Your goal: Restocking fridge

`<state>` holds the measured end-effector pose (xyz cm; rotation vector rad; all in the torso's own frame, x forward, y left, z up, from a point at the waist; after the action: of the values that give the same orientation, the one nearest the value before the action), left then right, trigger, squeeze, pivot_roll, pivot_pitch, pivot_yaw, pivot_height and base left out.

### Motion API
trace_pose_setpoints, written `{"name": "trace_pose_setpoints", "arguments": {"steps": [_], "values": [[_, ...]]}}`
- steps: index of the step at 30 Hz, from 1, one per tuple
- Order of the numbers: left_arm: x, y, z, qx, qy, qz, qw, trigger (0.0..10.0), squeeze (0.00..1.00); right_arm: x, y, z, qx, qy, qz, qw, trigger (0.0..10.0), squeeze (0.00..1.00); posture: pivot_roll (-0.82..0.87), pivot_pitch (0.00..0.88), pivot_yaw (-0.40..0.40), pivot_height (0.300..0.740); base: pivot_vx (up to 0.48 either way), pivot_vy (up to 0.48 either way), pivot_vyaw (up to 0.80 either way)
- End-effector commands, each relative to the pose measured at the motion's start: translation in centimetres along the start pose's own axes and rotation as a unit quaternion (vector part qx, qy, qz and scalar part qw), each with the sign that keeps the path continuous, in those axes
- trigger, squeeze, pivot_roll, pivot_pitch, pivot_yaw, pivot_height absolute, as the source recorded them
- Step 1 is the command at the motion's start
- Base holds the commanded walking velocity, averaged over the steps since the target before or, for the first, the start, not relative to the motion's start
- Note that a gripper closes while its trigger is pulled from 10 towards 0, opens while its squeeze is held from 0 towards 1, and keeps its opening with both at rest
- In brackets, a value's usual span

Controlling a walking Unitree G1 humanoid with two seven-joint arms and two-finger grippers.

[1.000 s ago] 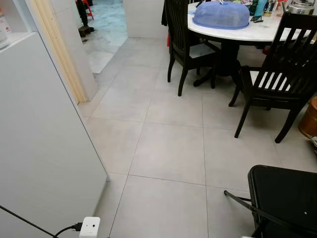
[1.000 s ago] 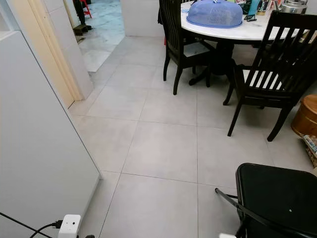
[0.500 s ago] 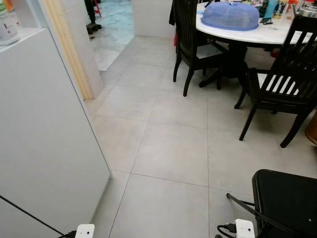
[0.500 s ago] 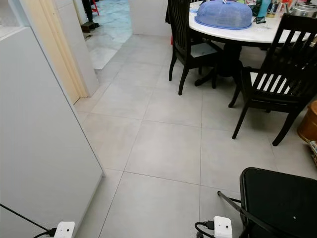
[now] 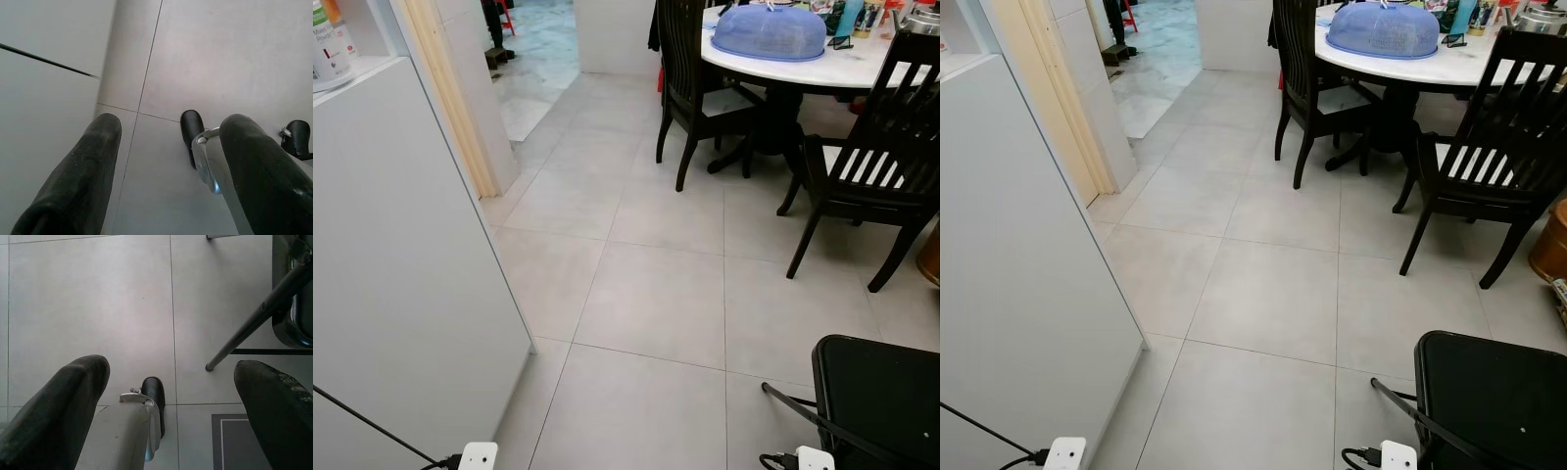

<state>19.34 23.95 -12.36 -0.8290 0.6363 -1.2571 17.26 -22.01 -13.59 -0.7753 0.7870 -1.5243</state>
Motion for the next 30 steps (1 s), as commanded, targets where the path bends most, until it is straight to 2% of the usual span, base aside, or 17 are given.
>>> {"name": "trace_pose_setpoints", "arguments": {"steps": [1,5,11,30], "values": [[0.2,0.0,-0.4,-0.006,0.014,-0.003,1.000,10.0,0.00,0.1,0.0,0.2,0.004,-0.003,0.001,1.000,10.0,0.00,-0.07,0.000,0.007,0.740,0.000,0.000,0.65],[1.3,0.3,0.0,-0.006,0.012,-0.006,1.000,10.0,0.00,0.1,0.0,0.0,-0.004,-0.019,0.001,1.000,10.0,0.00,-0.07,0.000,0.009,0.740,0.000,0.000,0.80],[1.2,0.1,-0.8,-0.015,0.017,-0.003,1.000,10.0,0.00,0.2,-0.1,-0.3,-0.005,-0.015,0.002,1.000,10.0,0.00,-0.07,0.000,0.006,0.740,0.000,0.000,0.80],[1.3,0.3,0.2,-0.007,0.010,-0.001,1.000,10.0,0.00,0.3,-0.1,-0.5,-0.010,-0.029,0.009,0.999,10.0,0.00,-0.05,0.000,-0.011,0.740,0.000,0.000,0.80]]}}
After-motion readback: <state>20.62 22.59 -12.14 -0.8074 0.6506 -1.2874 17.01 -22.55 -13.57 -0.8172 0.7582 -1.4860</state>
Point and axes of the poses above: a point about 5 cm out from each wrist's last joint towards the gripper, its own y axis pointing out of the wrist towards the gripper, its own z axis along the axis of the wrist's last joint, x = y × z, the point moved 5 cm from there along y, pointing out of the wrist towards the gripper, and after that the axes turned 13 degrees about -y, right-handed, at the moved point
